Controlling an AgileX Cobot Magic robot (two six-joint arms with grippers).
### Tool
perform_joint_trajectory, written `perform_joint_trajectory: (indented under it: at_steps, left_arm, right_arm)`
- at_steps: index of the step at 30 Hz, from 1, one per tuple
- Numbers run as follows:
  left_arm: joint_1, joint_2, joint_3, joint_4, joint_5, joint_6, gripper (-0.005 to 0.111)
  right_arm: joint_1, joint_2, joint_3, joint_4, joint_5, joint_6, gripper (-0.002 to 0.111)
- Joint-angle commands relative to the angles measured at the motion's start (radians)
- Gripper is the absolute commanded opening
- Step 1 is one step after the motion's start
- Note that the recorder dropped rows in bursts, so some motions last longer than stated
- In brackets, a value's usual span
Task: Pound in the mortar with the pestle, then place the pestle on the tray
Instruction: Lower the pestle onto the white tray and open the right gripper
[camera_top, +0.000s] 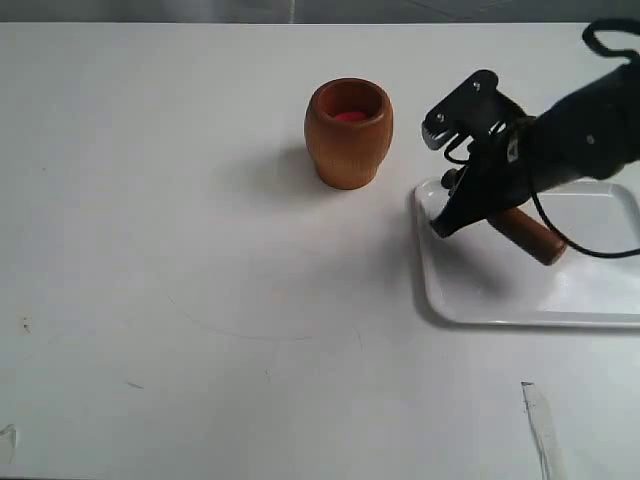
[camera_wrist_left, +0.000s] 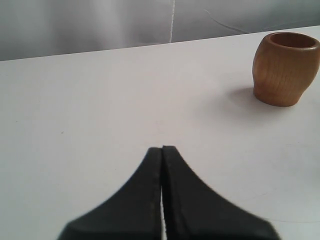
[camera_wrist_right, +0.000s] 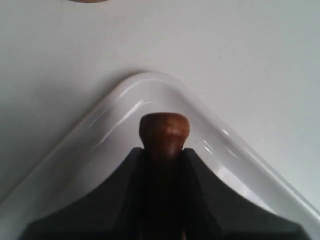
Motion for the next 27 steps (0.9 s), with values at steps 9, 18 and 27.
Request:
perform_joint_trajectory:
  at_steps: [9,18,27]
  left_arm:
    - [-0.008,-0.001,0.001,-0.007,-0.003,-0.008,0.000]
    - [-0.008,-0.001,0.001,-0.007,-0.003,-0.008,0.000]
    - [-0.008,-0.001,0.001,-0.007,-0.003,-0.008,0.000]
  right_arm:
    - [-0.006,0.031,0.173,0.008,-0.272,0.057,0.000]
    - [-0.006,0.115,0.173,0.008,-0.281,0.113,0.005]
    - [-0.006,0.055,0.171,0.008,-0.281,0.120,0.044]
